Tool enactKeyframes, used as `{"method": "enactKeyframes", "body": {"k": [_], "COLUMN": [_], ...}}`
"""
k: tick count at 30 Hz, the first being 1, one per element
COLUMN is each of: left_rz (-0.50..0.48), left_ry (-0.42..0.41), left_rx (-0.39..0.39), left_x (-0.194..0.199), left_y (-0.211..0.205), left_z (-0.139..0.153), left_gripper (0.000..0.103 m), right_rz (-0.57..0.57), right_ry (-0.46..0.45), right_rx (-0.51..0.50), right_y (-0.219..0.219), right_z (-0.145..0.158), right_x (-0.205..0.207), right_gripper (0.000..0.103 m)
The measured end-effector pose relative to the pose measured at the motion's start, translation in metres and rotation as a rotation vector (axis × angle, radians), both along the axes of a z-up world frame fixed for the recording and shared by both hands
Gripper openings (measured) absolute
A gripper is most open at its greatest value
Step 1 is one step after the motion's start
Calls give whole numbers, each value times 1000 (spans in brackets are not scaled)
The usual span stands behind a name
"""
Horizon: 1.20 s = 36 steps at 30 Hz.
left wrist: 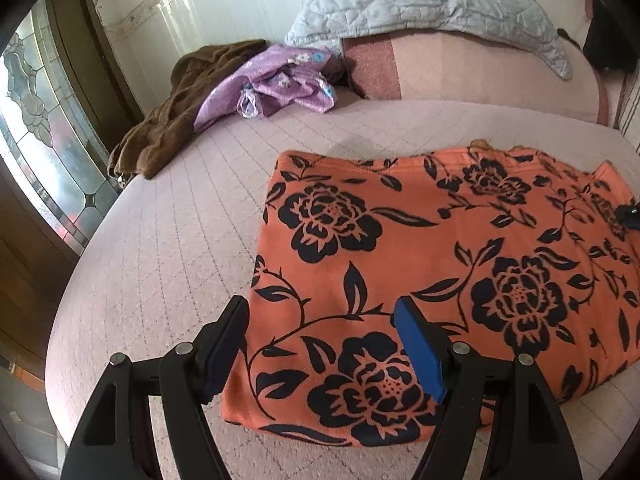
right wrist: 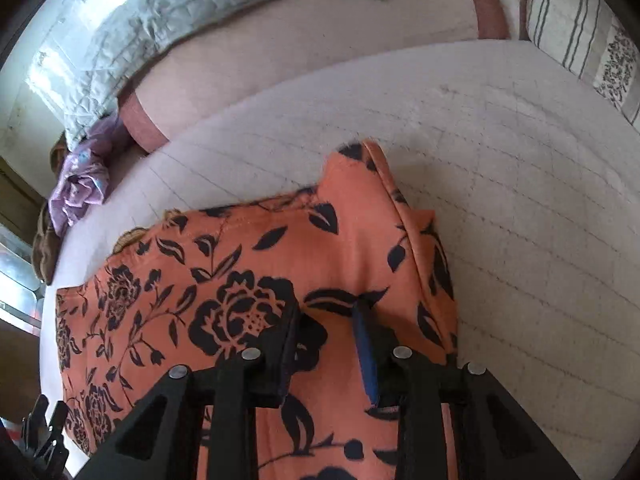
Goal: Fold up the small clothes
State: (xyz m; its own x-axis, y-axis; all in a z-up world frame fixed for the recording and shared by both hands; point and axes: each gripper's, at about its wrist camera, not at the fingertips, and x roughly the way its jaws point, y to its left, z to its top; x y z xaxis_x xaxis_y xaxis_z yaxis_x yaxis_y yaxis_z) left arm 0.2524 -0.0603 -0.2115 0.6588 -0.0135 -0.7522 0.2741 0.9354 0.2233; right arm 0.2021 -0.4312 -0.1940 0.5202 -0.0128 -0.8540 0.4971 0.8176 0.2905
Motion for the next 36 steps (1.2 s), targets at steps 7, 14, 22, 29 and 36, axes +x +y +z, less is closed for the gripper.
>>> {"method": "enactKeyframes", "body": {"k": [7,14,22,29,36], "left_rz": [4,21,58,208,226], "left_ry": [7,53,27,47,76], "left_rx": [22,33,-34,-27,81], "left_x": [-2,-1,-6,20,45], "left_y": [0,8,26,54,56], "left_z": [-6,-16,4,0,-27], "left_gripper": [76,76,76,76,77], "right_rz": [59,136,145,240,283], "right_ry": [-50,21,-8,-50,14], "right_rx": [43,23,105,171,157], "right_y": [21,49,62,101,158], "right_z": [26,7,22,29,10], "right_x": [-38,-83,-102,-52,37], "right_gripper": [31,32,32,33,34]}}
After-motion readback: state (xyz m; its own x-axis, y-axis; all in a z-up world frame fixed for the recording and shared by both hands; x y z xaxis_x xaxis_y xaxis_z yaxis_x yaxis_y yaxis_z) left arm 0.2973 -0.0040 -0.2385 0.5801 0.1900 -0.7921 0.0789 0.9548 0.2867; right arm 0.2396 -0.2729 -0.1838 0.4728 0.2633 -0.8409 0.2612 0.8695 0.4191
